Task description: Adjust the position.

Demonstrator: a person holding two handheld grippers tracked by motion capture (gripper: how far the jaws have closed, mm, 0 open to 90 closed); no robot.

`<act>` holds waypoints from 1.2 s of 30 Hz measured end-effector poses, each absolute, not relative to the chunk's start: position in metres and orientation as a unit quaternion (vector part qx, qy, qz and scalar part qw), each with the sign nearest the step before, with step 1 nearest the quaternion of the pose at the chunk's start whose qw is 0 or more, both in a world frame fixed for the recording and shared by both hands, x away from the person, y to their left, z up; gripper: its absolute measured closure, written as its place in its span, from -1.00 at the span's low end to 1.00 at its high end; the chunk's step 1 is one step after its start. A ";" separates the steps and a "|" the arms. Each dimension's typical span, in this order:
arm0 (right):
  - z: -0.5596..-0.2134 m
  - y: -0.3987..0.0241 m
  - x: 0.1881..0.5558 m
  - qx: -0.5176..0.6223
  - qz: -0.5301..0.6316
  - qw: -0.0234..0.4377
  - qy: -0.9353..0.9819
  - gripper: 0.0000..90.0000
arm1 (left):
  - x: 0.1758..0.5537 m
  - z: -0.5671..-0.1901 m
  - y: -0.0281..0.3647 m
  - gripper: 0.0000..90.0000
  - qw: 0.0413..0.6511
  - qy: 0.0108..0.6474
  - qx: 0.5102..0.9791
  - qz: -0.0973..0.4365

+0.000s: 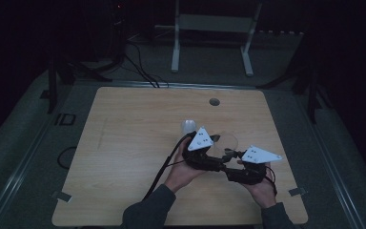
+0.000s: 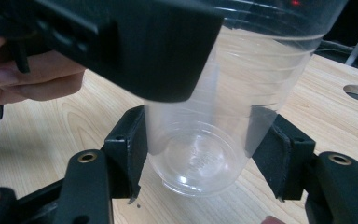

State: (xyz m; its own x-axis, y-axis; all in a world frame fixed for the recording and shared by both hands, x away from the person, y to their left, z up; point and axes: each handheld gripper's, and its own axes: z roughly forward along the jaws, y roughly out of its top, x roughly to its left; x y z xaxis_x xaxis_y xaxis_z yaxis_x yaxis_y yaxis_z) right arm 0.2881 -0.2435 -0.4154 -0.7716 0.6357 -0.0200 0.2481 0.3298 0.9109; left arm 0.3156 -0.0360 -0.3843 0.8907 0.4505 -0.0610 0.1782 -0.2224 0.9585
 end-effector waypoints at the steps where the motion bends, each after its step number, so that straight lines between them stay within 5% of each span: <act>1: -0.415 -0.244 0.288 0.279 0.509 0.190 0.792 -0.12 | 0.316 -0.384 -0.036 -0.46 0.593 0.206 0.770 0.113; 16: -0.416 -0.243 0.287 0.272 0.506 0.184 0.798 -0.11 | 0.313 -0.387 -0.037 -0.40 0.607 0.207 0.759 0.112; 36: -0.414 -0.253 0.284 0.282 0.501 0.185 0.797 -0.40 | 0.312 -0.390 -0.027 -0.38 0.620 0.200 0.747 0.134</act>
